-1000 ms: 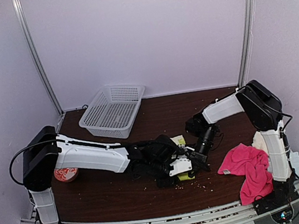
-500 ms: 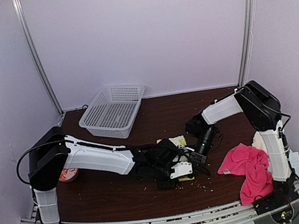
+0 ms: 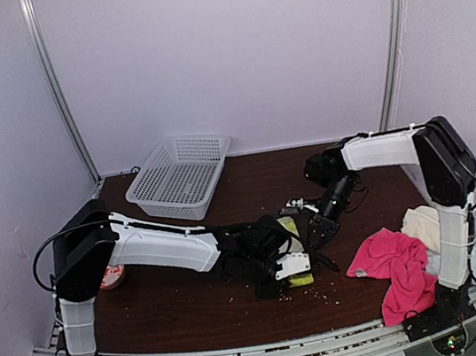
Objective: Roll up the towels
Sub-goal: Roll the towel at the center of the board.
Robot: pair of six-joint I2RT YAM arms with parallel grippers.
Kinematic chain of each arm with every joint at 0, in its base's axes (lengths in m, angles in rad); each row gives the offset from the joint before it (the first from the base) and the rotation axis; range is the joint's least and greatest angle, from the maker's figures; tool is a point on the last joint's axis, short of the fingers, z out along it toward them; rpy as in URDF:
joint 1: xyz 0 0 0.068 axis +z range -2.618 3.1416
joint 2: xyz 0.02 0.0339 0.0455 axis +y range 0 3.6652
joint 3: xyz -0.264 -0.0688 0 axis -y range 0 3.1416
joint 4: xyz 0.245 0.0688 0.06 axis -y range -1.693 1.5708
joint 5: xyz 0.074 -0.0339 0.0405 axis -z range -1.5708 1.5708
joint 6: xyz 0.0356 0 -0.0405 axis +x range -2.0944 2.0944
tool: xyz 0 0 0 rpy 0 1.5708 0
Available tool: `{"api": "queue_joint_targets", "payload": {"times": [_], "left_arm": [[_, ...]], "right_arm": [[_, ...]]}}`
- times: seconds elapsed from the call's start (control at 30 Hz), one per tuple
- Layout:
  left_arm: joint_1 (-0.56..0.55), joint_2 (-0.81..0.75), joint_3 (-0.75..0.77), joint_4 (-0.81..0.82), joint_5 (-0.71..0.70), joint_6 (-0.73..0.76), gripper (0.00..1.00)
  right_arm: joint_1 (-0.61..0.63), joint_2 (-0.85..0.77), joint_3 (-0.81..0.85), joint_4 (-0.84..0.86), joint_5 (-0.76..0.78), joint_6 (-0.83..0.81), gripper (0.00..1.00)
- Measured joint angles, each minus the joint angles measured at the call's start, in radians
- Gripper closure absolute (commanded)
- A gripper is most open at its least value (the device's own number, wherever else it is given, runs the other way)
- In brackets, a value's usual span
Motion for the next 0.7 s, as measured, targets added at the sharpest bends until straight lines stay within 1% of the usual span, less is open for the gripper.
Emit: {"api": "queue_joint_targets", "payload": {"times": [0.13, 0.23, 0.27, 0.4, 0.47, 0.53, 0.6, 0.7], "left_arm": [[0.043, 0.052, 0.096, -0.093, 0.167, -0.068, 1.00], [0.098, 0.129, 0.209, -0.183, 0.331, -0.124, 1.00], [0.123, 0.160, 0.252, -0.219, 0.405, -0.147, 1.00], [0.194, 0.251, 0.352, -0.306, 0.633, -0.213, 1.00], [0.224, 0.303, 0.402, -0.350, 0.748, -0.246, 1.00], [0.246, 0.345, 0.434, -0.374, 0.844, -0.278, 1.00], [0.264, 0.381, 0.452, -0.385, 0.930, -0.309, 1.00], [0.280, 0.410, 0.467, -0.400, 1.013, -0.343, 1.00]], "right_arm": [[-0.077, -0.187, 0.000, 0.027, 0.030, 0.037, 0.78], [-0.132, -0.351, -0.021, 0.102, 0.056, 0.090, 0.77], [-0.146, -0.414, -0.040, 0.141, 0.068, 0.109, 0.76], [-0.154, -0.620, -0.109, 0.225, 0.085, 0.127, 0.77], [-0.140, -0.700, -0.127, 0.225, 0.081, 0.106, 0.78], [-0.111, -0.732, -0.128, 0.211, 0.076, 0.077, 0.78], [-0.049, -0.744, -0.138, 0.186, 0.080, 0.041, 0.77], [0.081, -0.748, -0.197, 0.182, 0.130, 0.020, 0.78]]}}
